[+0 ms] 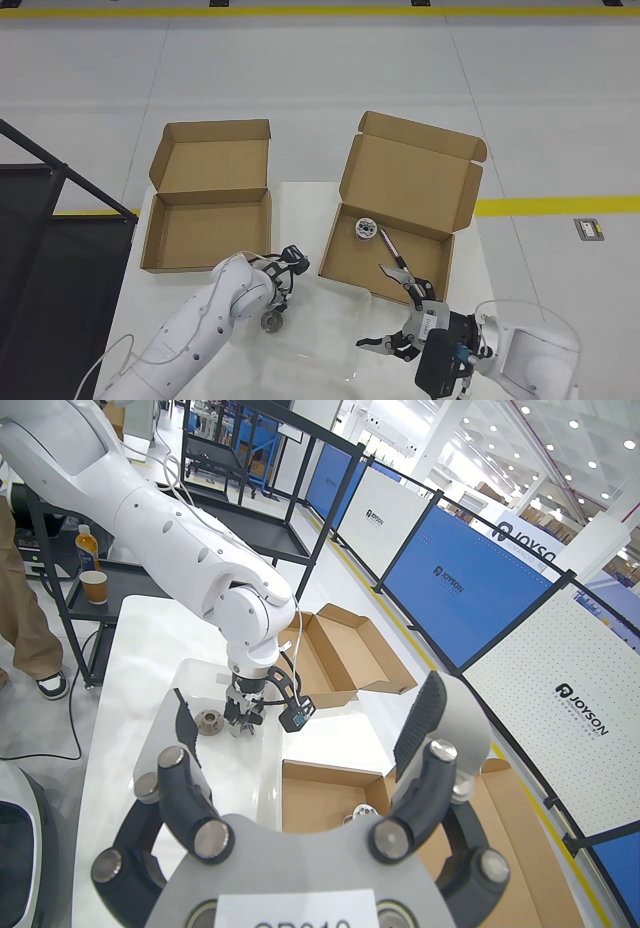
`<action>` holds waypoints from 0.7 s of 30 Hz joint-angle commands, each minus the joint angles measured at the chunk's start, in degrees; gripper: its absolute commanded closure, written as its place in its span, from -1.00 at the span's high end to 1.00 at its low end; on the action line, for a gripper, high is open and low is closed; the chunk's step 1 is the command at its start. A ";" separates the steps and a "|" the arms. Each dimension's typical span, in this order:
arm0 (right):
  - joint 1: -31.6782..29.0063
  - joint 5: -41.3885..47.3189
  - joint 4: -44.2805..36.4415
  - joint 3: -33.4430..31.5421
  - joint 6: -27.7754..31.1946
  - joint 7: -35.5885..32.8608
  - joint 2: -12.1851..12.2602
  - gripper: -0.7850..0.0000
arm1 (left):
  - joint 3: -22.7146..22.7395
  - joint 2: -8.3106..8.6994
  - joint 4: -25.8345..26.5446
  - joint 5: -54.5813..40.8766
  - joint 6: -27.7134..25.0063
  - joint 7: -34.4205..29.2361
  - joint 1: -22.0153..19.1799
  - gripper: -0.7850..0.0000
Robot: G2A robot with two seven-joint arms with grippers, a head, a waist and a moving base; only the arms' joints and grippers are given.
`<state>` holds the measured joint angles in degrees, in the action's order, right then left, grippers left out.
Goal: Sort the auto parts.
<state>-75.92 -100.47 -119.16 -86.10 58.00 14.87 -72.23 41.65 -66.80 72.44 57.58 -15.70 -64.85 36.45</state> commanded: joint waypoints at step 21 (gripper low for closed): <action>0.00 -0.01 0.00 0.00 0.00 0.01 0.00 1.00 | 11.50 3.77 17.51 0.49 -1.39 -1.77 10.86 -1.00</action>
<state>-75.92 -100.47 -119.16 -86.10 58.00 14.87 -72.23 51.83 -63.47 87.69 57.74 -17.19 -66.56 45.86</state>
